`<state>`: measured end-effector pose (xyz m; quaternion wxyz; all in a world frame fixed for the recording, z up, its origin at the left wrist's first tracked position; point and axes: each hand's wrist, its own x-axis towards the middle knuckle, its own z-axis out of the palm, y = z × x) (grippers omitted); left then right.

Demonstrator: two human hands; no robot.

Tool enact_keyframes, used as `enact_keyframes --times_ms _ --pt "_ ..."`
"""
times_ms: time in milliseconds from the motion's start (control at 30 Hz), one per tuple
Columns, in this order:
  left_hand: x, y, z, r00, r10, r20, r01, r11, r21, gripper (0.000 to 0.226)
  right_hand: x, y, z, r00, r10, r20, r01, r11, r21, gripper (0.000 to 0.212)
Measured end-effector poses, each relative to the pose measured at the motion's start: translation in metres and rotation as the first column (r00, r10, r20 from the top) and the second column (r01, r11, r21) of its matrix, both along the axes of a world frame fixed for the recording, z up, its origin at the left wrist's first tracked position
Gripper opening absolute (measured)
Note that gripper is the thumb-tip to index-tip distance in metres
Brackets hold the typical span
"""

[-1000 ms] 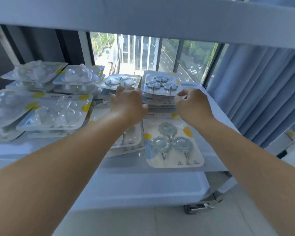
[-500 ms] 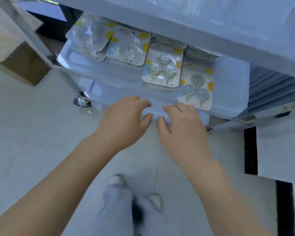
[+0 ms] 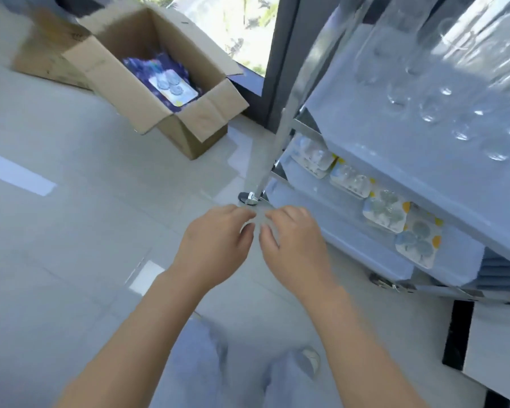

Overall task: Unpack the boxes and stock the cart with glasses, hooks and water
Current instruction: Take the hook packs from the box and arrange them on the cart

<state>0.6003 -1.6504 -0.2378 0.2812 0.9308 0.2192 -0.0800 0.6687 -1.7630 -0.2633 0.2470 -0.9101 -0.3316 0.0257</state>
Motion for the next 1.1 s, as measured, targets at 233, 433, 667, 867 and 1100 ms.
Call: enact_keyframes --times_ms 233,433,667,867,1100 --pt "-0.032 0.153 0.016 0.997 0.082 -0.009 -0.082 0.996 0.037 0.030 -0.024 0.140 0.005 0.997 0.018 -0.075 -0.020 0.999 -0.027 0.021" --pt "-0.016 0.230 0.005 0.996 0.080 -0.031 -0.079 0.997 0.023 0.027 -0.009 0.223 0.010 0.994 0.074 -0.077 -0.077 0.996 -0.038 0.024" --pt "0.044 0.316 -0.022 0.991 0.013 -0.132 -0.007 0.999 0.043 0.031 0.047 0.298 -0.014 0.993 0.011 -0.115 -0.025 0.992 -0.121 0.019" --pt "0.111 0.406 -0.032 0.973 -0.048 -0.227 0.059 0.997 0.040 0.031 0.116 0.370 -0.043 0.981 -0.036 -0.191 -0.012 0.970 -0.244 0.021" --pt "0.185 0.506 -0.052 0.954 -0.088 -0.288 0.095 0.995 0.010 0.030 0.178 0.450 -0.060 0.958 -0.075 -0.277 -0.011 0.955 -0.297 0.026"
